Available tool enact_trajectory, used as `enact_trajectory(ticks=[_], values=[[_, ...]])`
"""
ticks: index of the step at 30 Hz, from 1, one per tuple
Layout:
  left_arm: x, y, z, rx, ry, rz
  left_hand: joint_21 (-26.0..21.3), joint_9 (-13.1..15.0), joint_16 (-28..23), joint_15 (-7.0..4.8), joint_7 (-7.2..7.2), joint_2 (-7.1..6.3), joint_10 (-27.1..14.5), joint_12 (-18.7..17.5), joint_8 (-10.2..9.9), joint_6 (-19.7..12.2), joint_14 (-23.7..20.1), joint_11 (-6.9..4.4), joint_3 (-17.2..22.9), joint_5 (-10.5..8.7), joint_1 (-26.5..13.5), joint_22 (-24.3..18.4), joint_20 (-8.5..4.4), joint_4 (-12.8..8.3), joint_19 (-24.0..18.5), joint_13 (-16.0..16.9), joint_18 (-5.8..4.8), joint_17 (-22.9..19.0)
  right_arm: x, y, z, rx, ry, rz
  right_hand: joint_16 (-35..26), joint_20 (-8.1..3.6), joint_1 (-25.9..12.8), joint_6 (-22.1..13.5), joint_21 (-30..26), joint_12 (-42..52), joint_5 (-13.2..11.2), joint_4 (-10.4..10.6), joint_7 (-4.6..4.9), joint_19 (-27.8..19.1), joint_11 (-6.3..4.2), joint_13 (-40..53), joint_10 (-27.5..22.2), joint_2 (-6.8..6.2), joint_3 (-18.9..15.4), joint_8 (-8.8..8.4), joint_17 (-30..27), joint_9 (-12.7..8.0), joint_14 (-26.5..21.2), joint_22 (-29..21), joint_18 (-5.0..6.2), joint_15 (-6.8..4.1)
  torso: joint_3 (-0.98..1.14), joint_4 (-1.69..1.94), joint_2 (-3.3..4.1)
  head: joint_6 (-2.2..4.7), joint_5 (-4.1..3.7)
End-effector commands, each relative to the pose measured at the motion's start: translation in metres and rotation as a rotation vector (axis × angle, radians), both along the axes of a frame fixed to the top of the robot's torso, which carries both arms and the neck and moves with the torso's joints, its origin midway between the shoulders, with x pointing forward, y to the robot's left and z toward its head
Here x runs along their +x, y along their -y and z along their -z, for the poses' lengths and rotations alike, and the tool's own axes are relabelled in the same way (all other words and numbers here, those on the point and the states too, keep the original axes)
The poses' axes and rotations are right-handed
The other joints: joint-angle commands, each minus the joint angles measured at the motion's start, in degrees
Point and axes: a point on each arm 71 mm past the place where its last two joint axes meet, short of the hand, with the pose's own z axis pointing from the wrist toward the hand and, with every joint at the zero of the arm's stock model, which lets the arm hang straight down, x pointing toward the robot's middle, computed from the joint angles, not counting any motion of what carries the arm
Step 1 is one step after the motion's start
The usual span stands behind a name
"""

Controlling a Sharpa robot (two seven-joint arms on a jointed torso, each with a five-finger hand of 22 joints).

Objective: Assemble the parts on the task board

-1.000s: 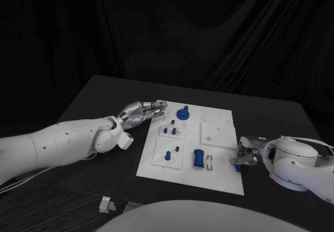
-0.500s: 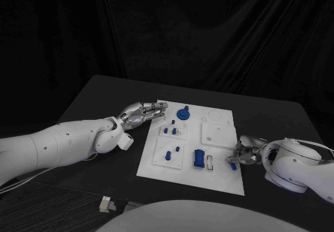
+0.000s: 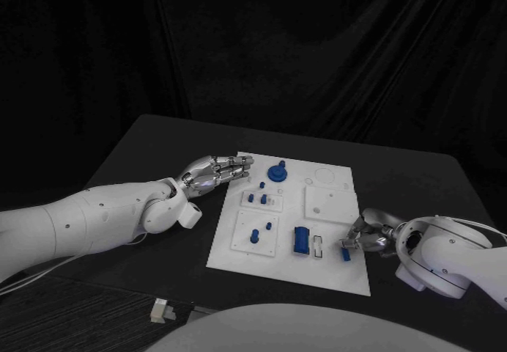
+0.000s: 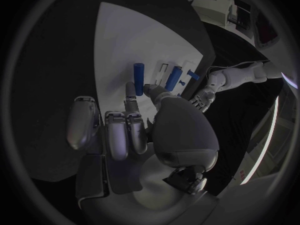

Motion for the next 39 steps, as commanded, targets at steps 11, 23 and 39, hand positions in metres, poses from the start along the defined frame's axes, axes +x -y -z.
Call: enact_trajectory(ticks=[11,23,39], values=[[-0.001,0.001,-0.001,-0.029,0.009,0.005,-0.1,0.0,0.3,0.41,0.05,-0.31,0.1,0.3,0.2,-0.2,-0.1,0.42,0.5,0.39,-0.3,-0.1,0.03,-0.1,0.2,0.0,-0.68,0.1,-0.001,-0.015,0.004,0.165,-0.114,0.11,-0.8,-0.04,-1.3,-0.2,3.8,0.1,0.2,-6.0,-0.26,1.4,-0.21,15.1,6.1,0.31,6.8,0.29,11.1,0.5,5.1,10.4,-0.64,-0.15,0.0,0.16,0.0,0.0,-0.17],[-0.001,0.001,-0.001,-0.029,0.008,0.005,-0.1,0.0,0.3,0.41,0.05,-0.31,0.1,0.3,0.2,-0.2,-0.1,0.42,0.5,0.39,-0.3,-0.1,0.03,-0.1,0.2,0.0,-0.68,0.1,0.004,-0.023,0.007,0.17,-0.119,0.101,-0.9,-0.06,-1.9,-0.7,3.7,0.1,-0.2,-6.0,-0.2,1.4,-0.17,15.1,6.1,0.56,7.1,0.38,10.9,0.9,5.0,10.4,-0.62,-0.14,-0.02,0.08,0.02,0.0,-0.08],[-0.001,0.002,-0.001,-0.029,0.005,0.009,-0.1,0.0,0.3,0.42,0.07,-0.37,0.1,0.3,0.2,-0.2,-0.1,0.43,0.7,0.41,-0.4,-0.1,0.03,-0.1,0.2,0.0,-0.67,0.1,0.008,-0.028,0.01,0.166,-0.121,0.099,-1.4,-0.02,-4.3,-1.9,2.6,0.1,-5.1,-5.7,-0.28,1.0,-0.19,15.1,6.1,1.15,7.4,1.03,10.1,2.3,4.9,10.1,-0.38,-0.13,-0.02,0.01,0.02,0.0,-0.1]])
